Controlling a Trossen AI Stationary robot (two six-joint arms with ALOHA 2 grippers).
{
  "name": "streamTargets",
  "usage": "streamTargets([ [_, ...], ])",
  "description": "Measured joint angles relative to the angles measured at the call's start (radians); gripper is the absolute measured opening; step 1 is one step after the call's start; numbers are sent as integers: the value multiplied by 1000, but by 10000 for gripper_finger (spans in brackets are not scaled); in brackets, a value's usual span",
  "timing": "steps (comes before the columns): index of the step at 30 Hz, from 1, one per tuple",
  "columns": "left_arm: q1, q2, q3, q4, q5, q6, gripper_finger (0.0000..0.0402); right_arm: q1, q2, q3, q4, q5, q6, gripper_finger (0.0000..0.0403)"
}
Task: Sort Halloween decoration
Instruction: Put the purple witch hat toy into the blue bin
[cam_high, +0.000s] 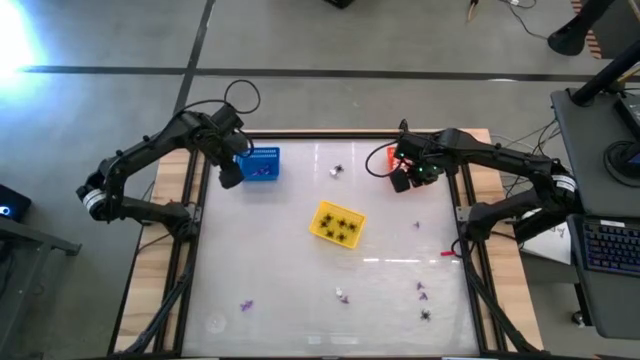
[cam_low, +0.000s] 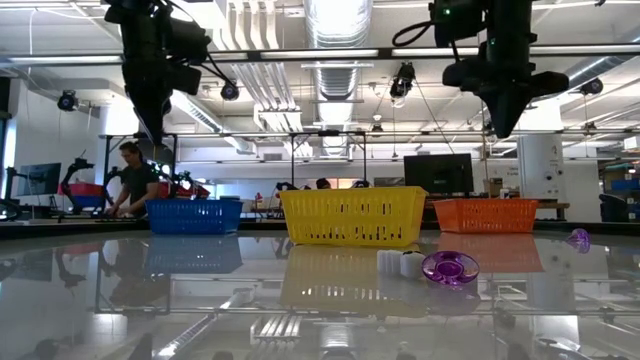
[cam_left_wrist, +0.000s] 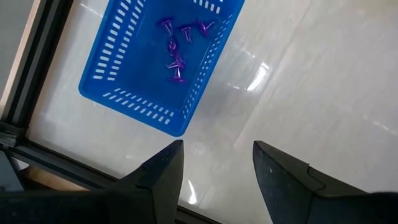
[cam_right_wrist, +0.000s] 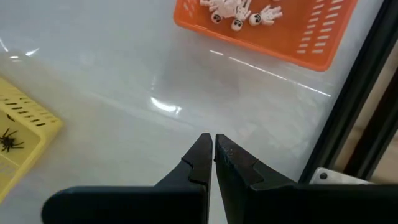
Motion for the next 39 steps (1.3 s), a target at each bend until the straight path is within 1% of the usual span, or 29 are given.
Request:
streamTargets([
  [16,0,0,0,7,0,0,176,0,0,0,11,9,4,13],
  [21,0,0,0,8,0,-1,176,0,0,0,22,80,4,13],
  [32,0,0,0,12,0,-1,176,0,0,-1,31,87,12,13],
  [35,0,0,0,12,0,-1,176,0,0,-1,31,88,29,24],
  [39,0,0,0,11,0,-1,176,-1,0,-1,30,91,28,59],
])
